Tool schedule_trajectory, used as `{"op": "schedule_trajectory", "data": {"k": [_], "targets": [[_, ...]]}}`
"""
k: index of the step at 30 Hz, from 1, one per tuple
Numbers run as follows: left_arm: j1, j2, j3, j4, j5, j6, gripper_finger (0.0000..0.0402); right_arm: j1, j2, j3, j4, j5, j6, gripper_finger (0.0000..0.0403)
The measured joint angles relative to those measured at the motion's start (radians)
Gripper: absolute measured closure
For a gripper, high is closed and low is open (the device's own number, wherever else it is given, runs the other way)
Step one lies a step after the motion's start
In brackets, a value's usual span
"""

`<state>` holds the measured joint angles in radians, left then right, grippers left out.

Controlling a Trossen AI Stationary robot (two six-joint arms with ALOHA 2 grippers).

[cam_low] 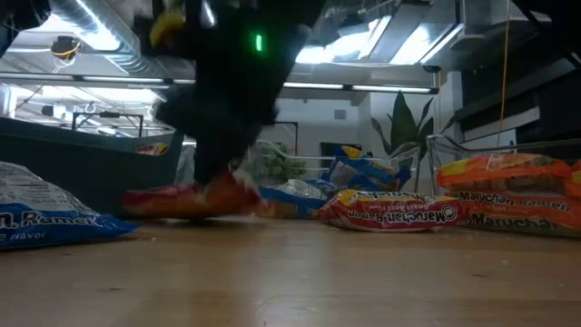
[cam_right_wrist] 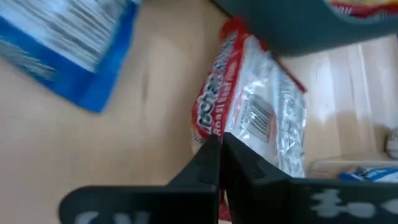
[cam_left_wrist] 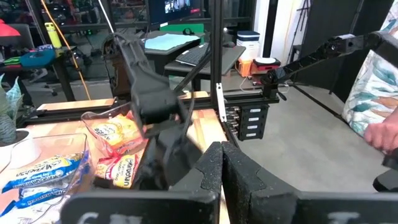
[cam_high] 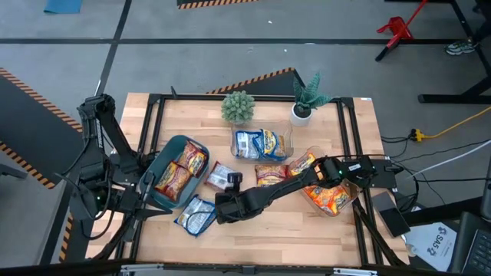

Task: Sort Maruchan noodles
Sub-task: Put the left red noodle pack into the blue bin

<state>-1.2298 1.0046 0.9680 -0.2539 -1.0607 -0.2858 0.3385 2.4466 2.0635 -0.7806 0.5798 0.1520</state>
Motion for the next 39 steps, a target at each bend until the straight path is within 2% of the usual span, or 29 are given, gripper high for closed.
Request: {"op": "schedule_trajectory", "data": {"k": [10,17,20,27,33,39], "targets": [[0.000,0.003,0.000,0.000,0.007,-0.001,0.0401,0.100,-0.002,0.199,-0.129,-0.049,0.076,0.0403],[0.017,0.046,0.000,-0.020,-0.003,-0.021,0.0401,0.128,-0.005,0.241,-0.179,-0.031,0.133,0.0403],[0.057,0.103,0.000,-0.065,-0.019,-0.051,0.0401,0.132,-0.005,0.240,-0.182,-0.032,0.139,0.0403],[0.186,0.281,0.000,-0.197,-0.019,-0.228,0.0401,0.133,-0.005,0.241,-0.180,-0.032,0.158,0.0403],[0.272,0.407,0.000,-0.313,0.029,-0.365,0.0401,0.134,-0.005,0.241,-0.180,-0.042,0.158,0.0403],[0.342,0.523,0.000,-0.342,0.089,-0.393,0.0401,0.134,-0.005,0.241,-0.180,-0.042,0.158,0.0403]]}}
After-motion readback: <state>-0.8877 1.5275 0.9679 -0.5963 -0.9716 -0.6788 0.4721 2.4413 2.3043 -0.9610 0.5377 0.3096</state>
